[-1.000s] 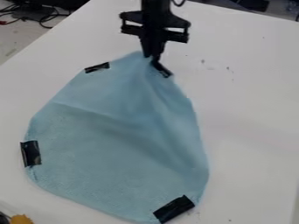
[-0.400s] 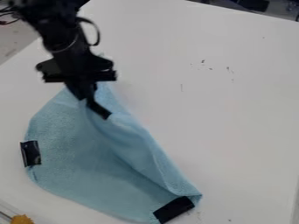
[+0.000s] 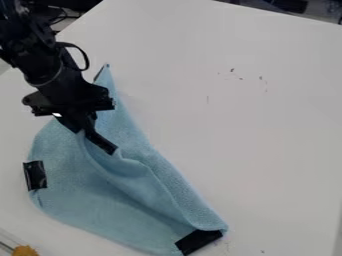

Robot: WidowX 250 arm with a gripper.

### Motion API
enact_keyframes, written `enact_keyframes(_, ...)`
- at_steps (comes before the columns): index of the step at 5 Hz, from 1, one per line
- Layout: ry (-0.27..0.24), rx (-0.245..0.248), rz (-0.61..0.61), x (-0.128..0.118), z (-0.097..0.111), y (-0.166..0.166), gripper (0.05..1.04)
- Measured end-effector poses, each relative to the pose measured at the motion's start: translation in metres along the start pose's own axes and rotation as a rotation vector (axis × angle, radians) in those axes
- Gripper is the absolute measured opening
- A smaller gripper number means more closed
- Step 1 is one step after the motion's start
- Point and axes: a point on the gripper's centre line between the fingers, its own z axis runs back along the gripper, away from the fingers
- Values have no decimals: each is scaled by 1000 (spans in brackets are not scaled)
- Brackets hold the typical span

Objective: Fold the cloth from top right to bottom left

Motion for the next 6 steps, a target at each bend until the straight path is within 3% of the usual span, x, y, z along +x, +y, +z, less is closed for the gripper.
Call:
enact_keyframes(1,51,-8,-15,-5,-7,0,527)
enact_keyframes(2,94,19,-19,-4,-3,1,841)
enact_keyframes(3,132,42,-41,-3,2,-3,1007)
enact_keyframes(5,242,147,-115,19,15,-22,999)
enact_keyframes(6,263,163,-152,34,17,-40,999)
